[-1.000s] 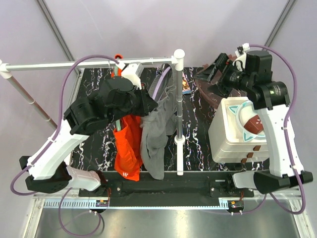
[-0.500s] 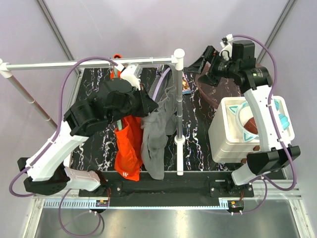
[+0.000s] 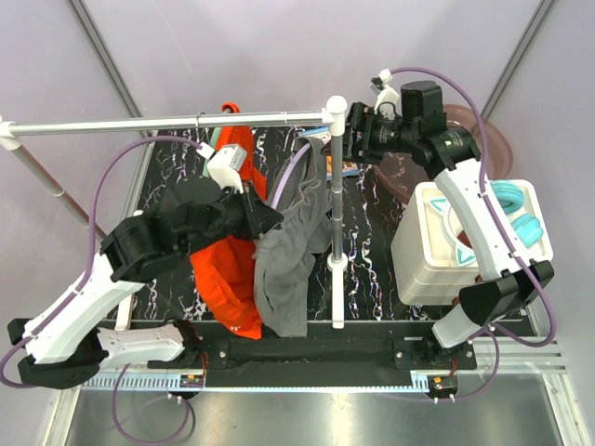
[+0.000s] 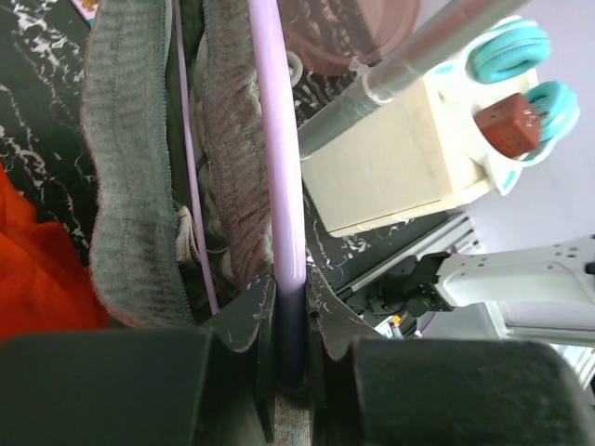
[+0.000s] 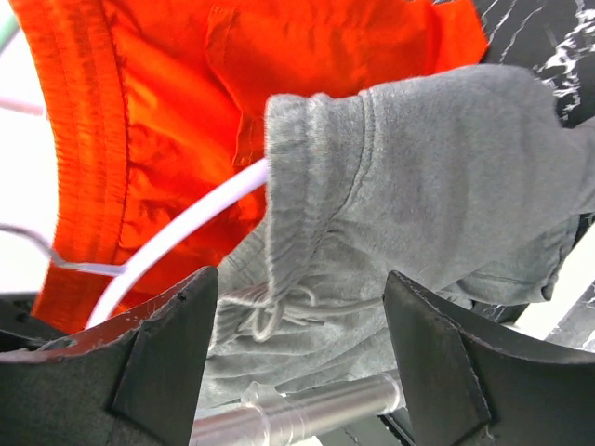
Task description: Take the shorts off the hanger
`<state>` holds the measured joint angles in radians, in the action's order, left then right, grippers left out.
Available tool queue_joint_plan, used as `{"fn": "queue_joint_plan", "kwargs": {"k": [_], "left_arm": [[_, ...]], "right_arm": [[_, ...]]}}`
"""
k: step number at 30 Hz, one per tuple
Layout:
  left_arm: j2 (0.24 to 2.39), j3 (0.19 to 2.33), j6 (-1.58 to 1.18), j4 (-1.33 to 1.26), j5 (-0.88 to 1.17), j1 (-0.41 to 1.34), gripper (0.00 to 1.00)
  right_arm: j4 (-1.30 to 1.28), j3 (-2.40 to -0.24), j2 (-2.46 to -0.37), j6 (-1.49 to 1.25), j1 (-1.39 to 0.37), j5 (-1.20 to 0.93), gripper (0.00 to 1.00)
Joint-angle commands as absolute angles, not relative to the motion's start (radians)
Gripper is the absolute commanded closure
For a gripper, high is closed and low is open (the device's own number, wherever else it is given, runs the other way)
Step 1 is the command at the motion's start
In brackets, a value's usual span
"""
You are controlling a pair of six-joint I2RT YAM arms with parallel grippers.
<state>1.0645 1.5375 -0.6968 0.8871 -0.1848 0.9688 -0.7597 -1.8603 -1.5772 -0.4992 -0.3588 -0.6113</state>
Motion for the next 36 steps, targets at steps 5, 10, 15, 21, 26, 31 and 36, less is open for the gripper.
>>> {"fn": "queue_joint_plan", "kwargs": {"k": [5, 10, 15, 21, 26, 31, 36], "left_arm": [[0.994, 1.496, -0.692, 0.658, -0.118, 0.965, 1.0], [1.002, 1.502, -0.692, 0.649, -0.084, 0.965, 1.0], [0.994, 1.497, -0.687, 0.638, -0.071, 0.965, 1.0], [0.982, 1.48, -0.681, 0.624, -0.04, 0.965, 1.0], [0.956, 1.453, -0.673, 0.6, -0.017, 0.965, 1.0], [0.893, 1.408, -0.657, 0.588, -0.038, 0.965, 1.0], [0.842, 1.382, -0.618, 0.568, -0.02, 0.963, 1.0]], "right_arm": [[-0.696, -1.861, -1.605, -0.453, -0.413, -0.597, 0.26], [-0.689, -1.855, -1.615, -0.459, -0.42, -0.572, 0.29], [-0.676, -1.844, -1.628, -0.477, -0.423, -0.534, 0.39], [-0.676, -1.835, -1.635, -0.512, -0.425, -0.413, 0.68], [-0.709, -1.851, -1.647, -0.549, -0.425, -0.286, 0.97], [-0.787, -1.911, -1.695, -0.554, -0.407, -0.176, 1.0], [-0.837, -1.963, -1.769, -0.542, -0.325, -0.199, 1.0]]}}
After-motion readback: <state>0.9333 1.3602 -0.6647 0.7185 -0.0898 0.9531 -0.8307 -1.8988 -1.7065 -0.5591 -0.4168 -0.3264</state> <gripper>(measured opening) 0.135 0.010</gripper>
